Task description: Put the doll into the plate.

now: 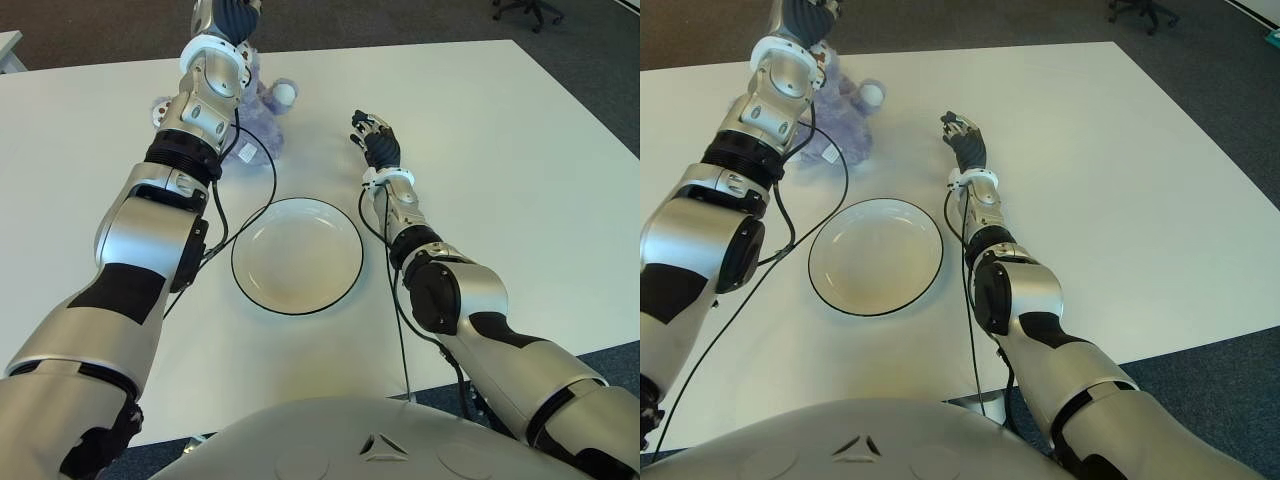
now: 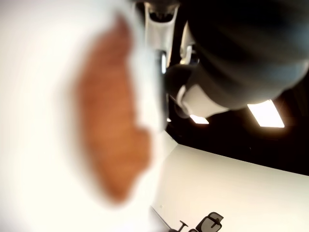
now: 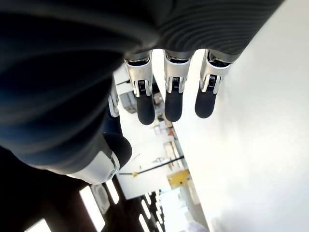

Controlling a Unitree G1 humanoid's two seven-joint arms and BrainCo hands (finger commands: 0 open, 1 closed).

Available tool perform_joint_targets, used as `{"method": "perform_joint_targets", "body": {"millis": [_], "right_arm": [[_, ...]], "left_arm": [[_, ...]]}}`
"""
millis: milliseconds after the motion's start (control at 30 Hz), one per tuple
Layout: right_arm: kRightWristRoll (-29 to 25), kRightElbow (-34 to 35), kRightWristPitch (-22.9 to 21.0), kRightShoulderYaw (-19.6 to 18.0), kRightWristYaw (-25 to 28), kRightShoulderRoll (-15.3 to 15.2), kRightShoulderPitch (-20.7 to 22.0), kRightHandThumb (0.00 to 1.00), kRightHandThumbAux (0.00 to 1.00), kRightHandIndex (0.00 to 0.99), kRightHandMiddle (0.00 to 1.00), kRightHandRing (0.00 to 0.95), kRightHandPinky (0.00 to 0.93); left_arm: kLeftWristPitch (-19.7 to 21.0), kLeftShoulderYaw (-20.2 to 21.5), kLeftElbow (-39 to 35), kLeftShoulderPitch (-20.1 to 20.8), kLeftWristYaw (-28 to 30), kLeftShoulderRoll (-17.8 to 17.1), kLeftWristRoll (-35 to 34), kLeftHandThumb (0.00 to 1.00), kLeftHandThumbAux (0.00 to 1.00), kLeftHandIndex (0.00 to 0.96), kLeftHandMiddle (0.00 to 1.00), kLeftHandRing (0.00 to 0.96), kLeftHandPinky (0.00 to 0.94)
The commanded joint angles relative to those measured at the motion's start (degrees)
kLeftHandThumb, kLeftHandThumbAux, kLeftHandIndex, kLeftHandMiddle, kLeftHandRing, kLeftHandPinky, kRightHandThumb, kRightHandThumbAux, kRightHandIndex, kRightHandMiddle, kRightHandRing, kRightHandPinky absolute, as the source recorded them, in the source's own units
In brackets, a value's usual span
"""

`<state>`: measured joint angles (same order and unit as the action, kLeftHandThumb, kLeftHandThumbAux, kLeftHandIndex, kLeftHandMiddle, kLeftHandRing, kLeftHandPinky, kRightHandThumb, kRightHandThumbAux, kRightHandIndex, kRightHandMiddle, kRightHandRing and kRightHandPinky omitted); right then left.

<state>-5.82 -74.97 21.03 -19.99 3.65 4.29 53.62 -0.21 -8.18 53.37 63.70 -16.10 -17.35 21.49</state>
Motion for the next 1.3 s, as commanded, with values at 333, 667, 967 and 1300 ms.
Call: {"method": "perform_joint_targets", "body": {"millis": [333, 667, 967, 1300], "right_arm": [[-0.4, -2.1, -3.0, -0.2, -0.1, 2.4, -1.8, 0.703, 0.733, 0.402, 0.149, 0.117, 0.134], [-0.8, -2.1, -3.0, -0.7, 0.6, 2.2, -1.8, 0.706, 0.735, 0.4, 0.15, 0.119, 0.133], [-0.6, -2.1, -3.1, -0.6, 0.7, 1.9, -1.9, 0.705, 0.735, 0.4, 0.148, 0.116, 0.137], [0.9, -2.5, -3.1, 0.3, -0.5, 0.9, -2.7, 0.7, 0.733, 0.403, 0.145, 0.111, 0.139]], "left_arm": [[1.4, -0.4, -4.0, -4.4, 0.1, 0.7, 0.5, 0.718, 0.696, 0.444, 0.852, 0.866, 0.878], [-3.7, 0.1, -3.5, -7.7, -2.7, 1.3, 0.4, 0.723, 0.694, 0.444, 0.845, 0.848, 0.839], [-4.2, 0.8, -4.5, -10.2, -3.7, 2.1, -0.4, 0.696, 0.691, 0.442, 0.794, 0.803, 0.698], [-1.4, 1.7, -7.1, -13.5, -5.1, 2.4, -0.4, 0.298, 0.349, 0.348, 0.401, 0.366, 0.313]]}}
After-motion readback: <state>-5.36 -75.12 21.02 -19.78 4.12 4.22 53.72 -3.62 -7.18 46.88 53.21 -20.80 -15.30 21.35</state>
